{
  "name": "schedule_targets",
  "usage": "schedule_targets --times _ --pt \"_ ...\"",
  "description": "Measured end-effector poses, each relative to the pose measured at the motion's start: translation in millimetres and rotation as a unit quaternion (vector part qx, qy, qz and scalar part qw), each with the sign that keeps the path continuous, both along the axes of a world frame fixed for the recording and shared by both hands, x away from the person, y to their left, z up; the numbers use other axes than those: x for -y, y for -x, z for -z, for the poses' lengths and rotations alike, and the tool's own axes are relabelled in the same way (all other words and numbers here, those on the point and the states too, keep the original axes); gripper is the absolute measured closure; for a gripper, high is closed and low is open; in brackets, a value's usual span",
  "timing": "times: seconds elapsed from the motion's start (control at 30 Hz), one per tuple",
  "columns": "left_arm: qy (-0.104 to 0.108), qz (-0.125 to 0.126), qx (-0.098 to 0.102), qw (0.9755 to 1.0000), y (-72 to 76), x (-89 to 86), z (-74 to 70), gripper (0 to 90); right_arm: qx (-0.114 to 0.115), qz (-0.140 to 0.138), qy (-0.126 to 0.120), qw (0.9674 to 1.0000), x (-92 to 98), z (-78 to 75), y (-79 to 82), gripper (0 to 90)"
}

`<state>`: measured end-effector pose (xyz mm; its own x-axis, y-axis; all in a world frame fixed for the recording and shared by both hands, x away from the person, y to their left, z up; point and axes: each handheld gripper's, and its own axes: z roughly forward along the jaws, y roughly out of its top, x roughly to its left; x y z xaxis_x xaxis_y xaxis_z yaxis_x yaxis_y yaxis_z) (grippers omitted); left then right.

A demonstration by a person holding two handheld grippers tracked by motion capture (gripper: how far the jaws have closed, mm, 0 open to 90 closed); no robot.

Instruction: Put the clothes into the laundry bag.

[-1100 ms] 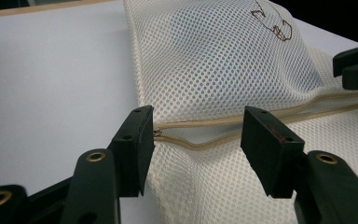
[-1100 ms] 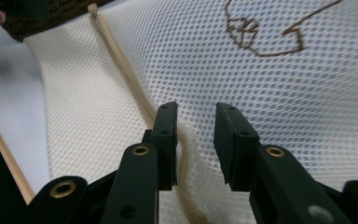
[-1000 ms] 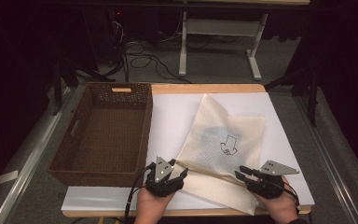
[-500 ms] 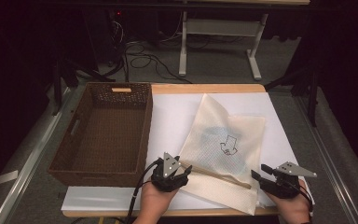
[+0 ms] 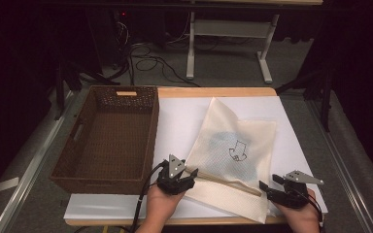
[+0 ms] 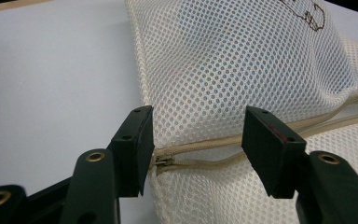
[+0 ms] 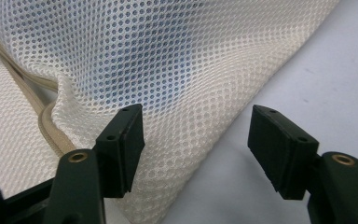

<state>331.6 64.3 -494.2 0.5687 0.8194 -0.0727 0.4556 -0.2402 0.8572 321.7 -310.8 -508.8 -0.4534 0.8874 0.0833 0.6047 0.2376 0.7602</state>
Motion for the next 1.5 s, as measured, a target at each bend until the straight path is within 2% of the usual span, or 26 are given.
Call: schedule_targets --times 0.2,0.37,0.47,0.57,0.77,1.0,1.1,1.23,1.5 --pt "-0.004 0.003 -0.007 1.0000 -3.2 2.0 3.0 43.9 -0.012 -0.012 0.005 0.9998 -4.2 3.6 -2.1 36.4" --pt "-0.027 0.005 -0.022 0.9994 -7.9 4.7 9.9 43.4 -0.004 -0.019 0.015 0.9997 -8.4 5.6 -0.8 39.6" --pt "-0.035 0.000 -0.033 0.9989 -10.7 4.6 13.5 43.5 -0.002 -0.025 0.023 0.9994 -11.3 5.6 1.0 44.5" --pt "-0.044 -0.009 -0.034 0.9984 -12.6 3.6 16.0 43.3 0.003 -0.031 0.030 0.9991 -13.9 5.7 2.6 51.6" --pt "-0.039 -0.017 -0.044 0.9981 -16.0 -0.1 19.1 42.5 0.005 -0.036 0.036 0.9987 -13.4 5.3 3.2 67.8" --pt "-0.034 -0.018 -0.041 0.9984 -15.5 -0.9 17.7 42.7 0.009 -0.046 0.043 0.9980 -18.1 4.9 4.2 84.1" --pt "-0.030 -0.017 -0.038 0.9987 -14.5 -1.2 16.2 42.8 0.010 -0.050 0.050 0.9974 -19.8 4.0 4.4 86.7" --pt "-0.031 -0.016 -0.037 0.9987 -13.4 -1.1 15.2 42.8 0.009 -0.056 0.048 0.9972 -18.2 2.8 3.5 87.3" --pt "-0.024 -0.013 -0.022 0.9994 -7.0 -1.8 11.6 43.0 0.019 -0.046 0.038 0.9980 -11.1 -1.7 -2.7 87.4"
